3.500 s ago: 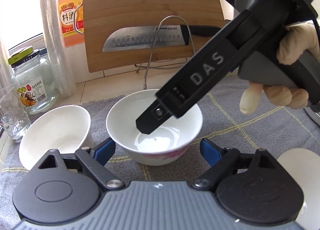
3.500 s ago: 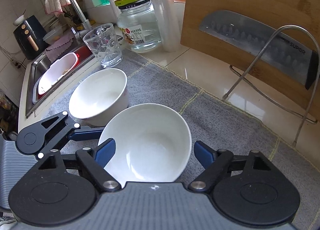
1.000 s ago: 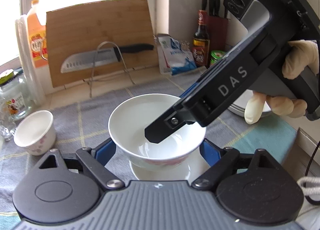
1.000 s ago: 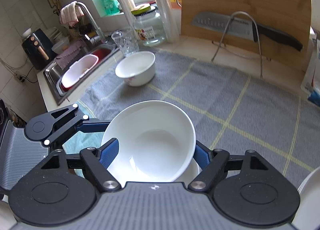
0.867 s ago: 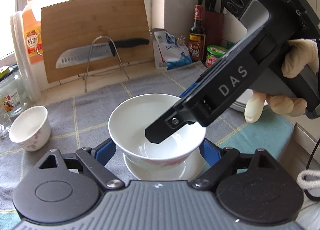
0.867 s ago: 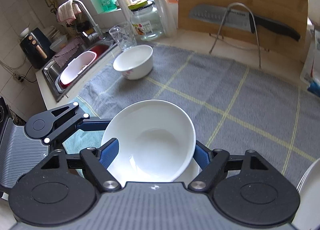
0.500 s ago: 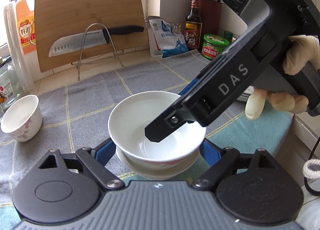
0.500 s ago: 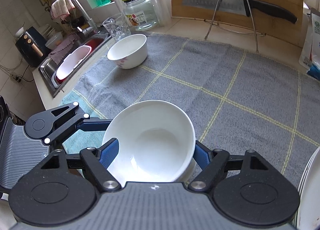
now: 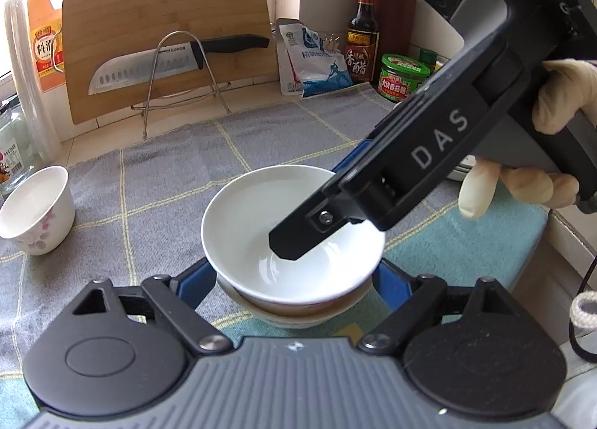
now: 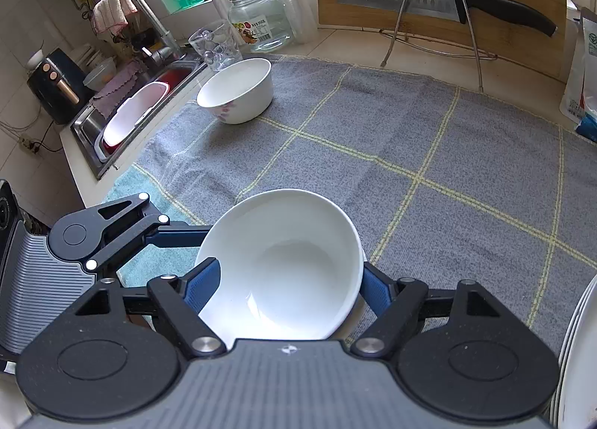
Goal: Organize plates and bowls
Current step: 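Lower the held bowl into the other bowl and open the right tool, then move the right tool to the last pink-flower bowl on the towel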
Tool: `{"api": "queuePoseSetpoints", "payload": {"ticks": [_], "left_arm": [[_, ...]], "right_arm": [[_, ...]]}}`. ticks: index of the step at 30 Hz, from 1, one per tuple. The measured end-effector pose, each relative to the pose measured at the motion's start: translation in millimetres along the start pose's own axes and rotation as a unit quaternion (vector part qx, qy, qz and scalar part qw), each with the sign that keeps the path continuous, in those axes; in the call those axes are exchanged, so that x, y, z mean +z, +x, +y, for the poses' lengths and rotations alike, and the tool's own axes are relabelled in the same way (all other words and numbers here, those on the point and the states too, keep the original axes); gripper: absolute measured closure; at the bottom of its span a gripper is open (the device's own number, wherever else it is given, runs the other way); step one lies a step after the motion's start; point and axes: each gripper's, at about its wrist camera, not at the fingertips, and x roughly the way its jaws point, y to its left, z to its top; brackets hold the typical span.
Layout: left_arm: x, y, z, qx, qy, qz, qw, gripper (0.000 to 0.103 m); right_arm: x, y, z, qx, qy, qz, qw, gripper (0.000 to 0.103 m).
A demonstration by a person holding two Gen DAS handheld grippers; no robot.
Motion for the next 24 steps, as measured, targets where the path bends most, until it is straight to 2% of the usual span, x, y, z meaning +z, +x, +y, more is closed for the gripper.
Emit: {"api": "queuePoseSetpoints", "payload": {"ticks": [7,17,21,24], "left_arm": [[-1,1,-1,-0.005,0.003,-0.003,1.0000,0.010],[-9,-25,12,-0.015,0.014,-0.008,0.9998,0.008],[-15,-40,28,0.010,0.011,-0.013,0.9998,0.007],[-19,-44,47,0.050,0.000,-0.021,0.9986,0.006]], "right_arm": [[1,-4,3,0.000,-0.004,-0.011,1.000,0.007],[14,-12,10,-0.012,-0.025,-0.030,0.999,0.002],[26,-5,18,-0.015,-0.041,-0.033,0.998,0.002],[39,3,29,-0.017,-0.057,-0.037,0.998,0.001]]}}
